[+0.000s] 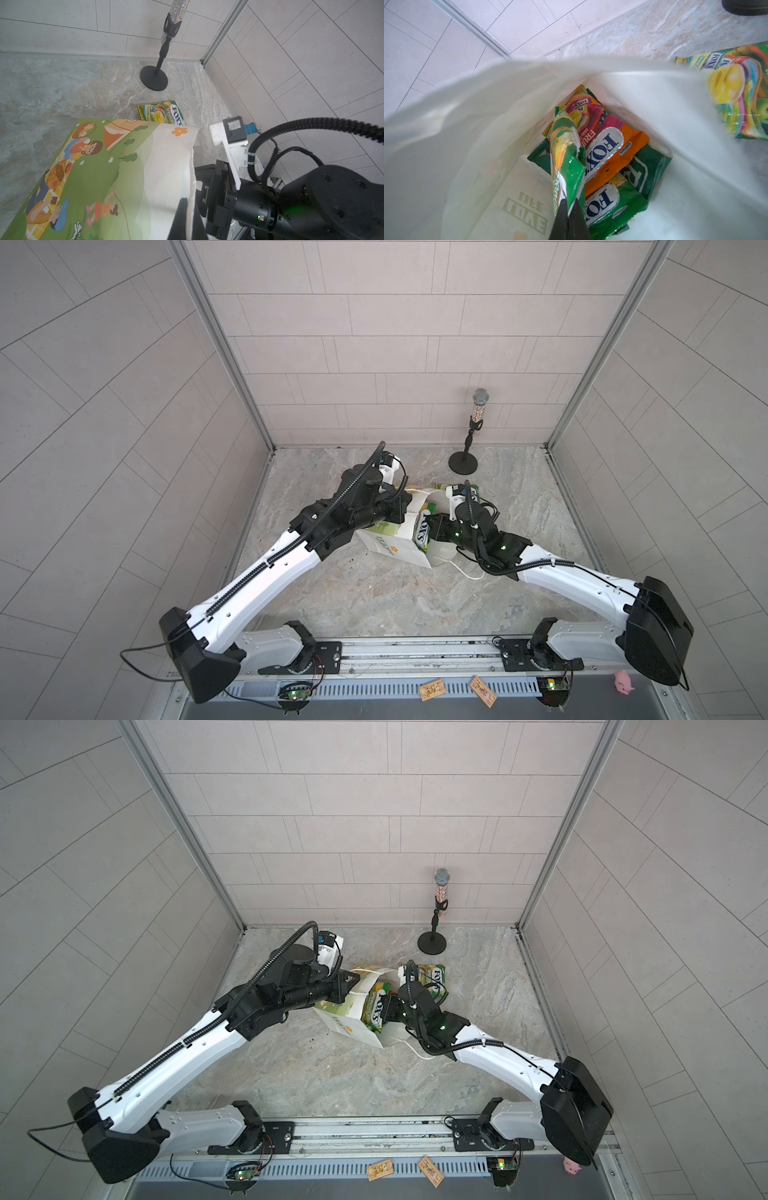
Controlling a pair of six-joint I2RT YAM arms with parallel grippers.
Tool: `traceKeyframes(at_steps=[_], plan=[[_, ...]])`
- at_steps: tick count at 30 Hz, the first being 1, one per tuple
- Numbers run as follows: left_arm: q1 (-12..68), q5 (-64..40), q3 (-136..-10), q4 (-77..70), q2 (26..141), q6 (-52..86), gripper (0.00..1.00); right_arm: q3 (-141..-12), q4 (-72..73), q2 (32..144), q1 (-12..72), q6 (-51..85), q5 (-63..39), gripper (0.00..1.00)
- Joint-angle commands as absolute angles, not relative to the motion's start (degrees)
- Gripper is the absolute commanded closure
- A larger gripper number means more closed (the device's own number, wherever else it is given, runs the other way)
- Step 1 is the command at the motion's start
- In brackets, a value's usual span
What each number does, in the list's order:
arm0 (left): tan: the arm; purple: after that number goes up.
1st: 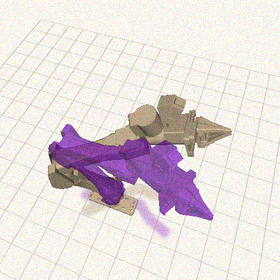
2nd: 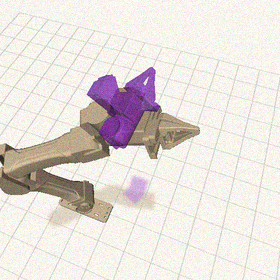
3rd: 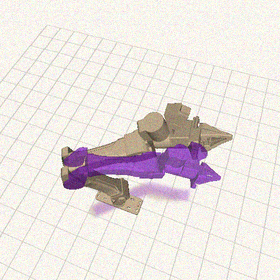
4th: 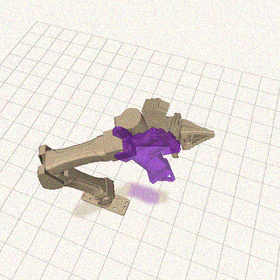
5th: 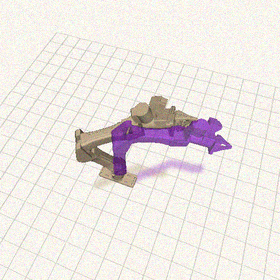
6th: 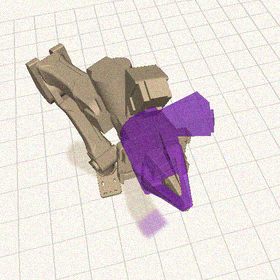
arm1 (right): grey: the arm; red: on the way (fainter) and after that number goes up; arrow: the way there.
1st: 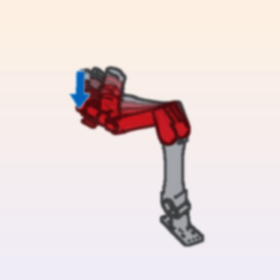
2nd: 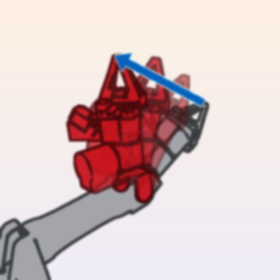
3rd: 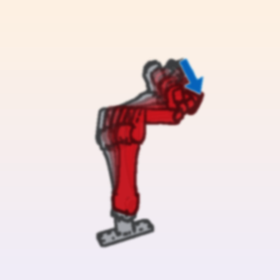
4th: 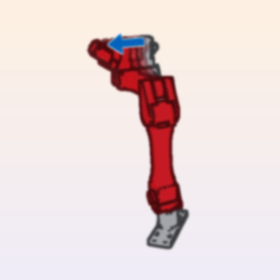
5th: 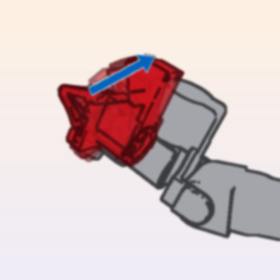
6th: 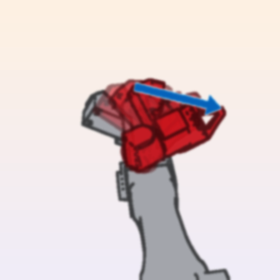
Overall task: Take the snacks out of the paper bag
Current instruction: Pick up the snack from the paper bag.
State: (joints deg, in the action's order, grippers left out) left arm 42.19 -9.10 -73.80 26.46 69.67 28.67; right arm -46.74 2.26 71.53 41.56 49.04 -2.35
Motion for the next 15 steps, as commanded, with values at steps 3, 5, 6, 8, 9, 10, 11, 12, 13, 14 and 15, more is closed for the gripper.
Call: traceKeyframes(at_steps=[3, 5, 6, 8, 9, 10, 11, 12, 13, 14, 15], plan=[[42.5, -7.5, -74.3, 26.4, 68.0, 28.2, 1.00, -46.8, -0.1, 67.2, 40.0, 47.0, -4.6, 1.00], [42.6, -7.1, -74.3, 26.5, 67.9, 28.3, 1.00, -46.8, -1.0, 65.6, 39.3, 46.5, -5.8, 1.00], [42.5, -6.8, -74.2, 26.5, 67.9, 28.3, 1.00, -46.8, -1.6, 64.7, 38.8, 46.4, -6.3, 1.00], [42.5, -6.3, -74.1, 26.5, 67.8, 28.5, 1.00, -46.8, -2.4, 63.0, 37.9, 46.1, -7.7, 1.00], [42.5, -6.1, -74.0, 26.5, 67.8, 28.6, 1.00, -47.0, -2.9, 62.3, 37.4, 46.0, -8.5, 1.00], [42.5, -6.1, -74.1, 26.4, 67.8, 28.6, 1.00, -47.2, -3.3, 61.8, 37.0, 45.8, -9.1, 1.00], [42.5, -5.8, -74.1, 26.4, 67.8, 28.6, 1.00, -47.7, -4.0, 61.2, 36.6, 45.5, -9.9, 1.00], [42.5, -5.7, -74.1, 26.5, 67.8, 28.7, 1.00, -48.3, -4.8, 60.7, 36.2, 45.0, -10.9, 1.00], [42.5, -5.4, -74.0, 26.5, 67.7, 28.7, 1.00, -48.8, -5.6, 60.4, 35.8, 44.7, -11.8, 1.00], [42.5, -5.1, -74.0, 26.5, 67.6, 28.7, 1.00, -49.5, -6.3, 59.9, 35.4, 44.1, -12.7, 1.00], [42.5, -4.7, -74.0, 26.5, 67.4, 28.7, 1.00, -50.0, -6.9, 59.3, 35.0, 43.7, -14.0, 1.00]])
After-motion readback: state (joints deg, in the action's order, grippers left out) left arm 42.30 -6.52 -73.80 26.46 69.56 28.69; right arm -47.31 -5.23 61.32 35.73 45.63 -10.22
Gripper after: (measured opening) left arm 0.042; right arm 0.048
